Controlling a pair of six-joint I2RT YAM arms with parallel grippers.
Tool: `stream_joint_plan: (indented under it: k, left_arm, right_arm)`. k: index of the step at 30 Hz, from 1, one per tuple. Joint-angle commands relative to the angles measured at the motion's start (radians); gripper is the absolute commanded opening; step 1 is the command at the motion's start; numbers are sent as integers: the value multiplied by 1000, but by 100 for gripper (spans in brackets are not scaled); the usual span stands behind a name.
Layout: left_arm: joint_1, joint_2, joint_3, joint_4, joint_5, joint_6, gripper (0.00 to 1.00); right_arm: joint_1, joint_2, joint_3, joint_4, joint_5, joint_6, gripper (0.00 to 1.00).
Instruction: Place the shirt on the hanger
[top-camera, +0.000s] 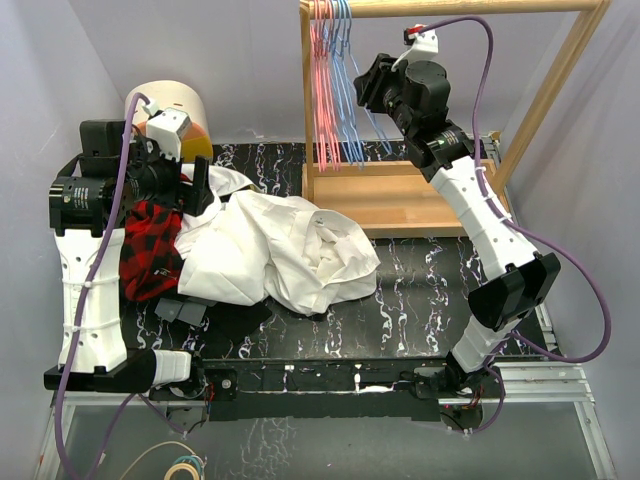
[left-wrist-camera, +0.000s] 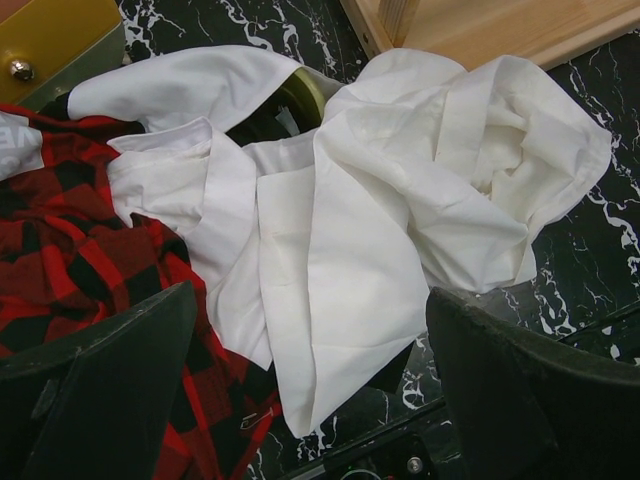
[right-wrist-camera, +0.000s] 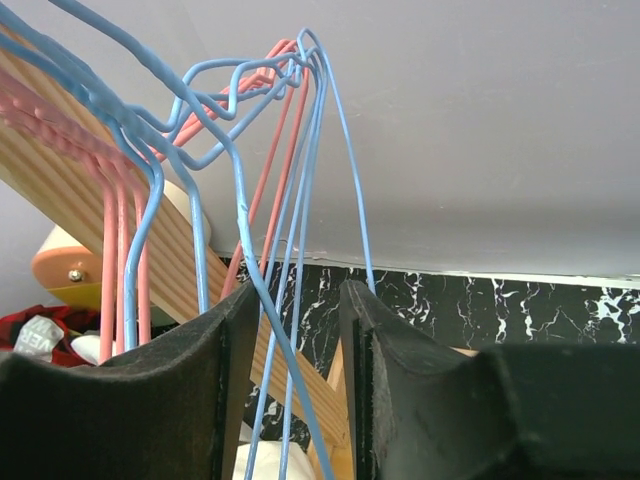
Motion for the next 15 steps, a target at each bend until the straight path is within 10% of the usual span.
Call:
stream_joint_plan:
  k: [1, 15]
  left_arm:
    - [7, -2, 8, -21, 37, 12, 97]
    - [7, 3, -17, -51, 91, 44, 97]
  right_arm:
    - [1, -34, -16, 43, 16, -32, 43]
    - [2, -76, -81, 46, 14, -64, 37]
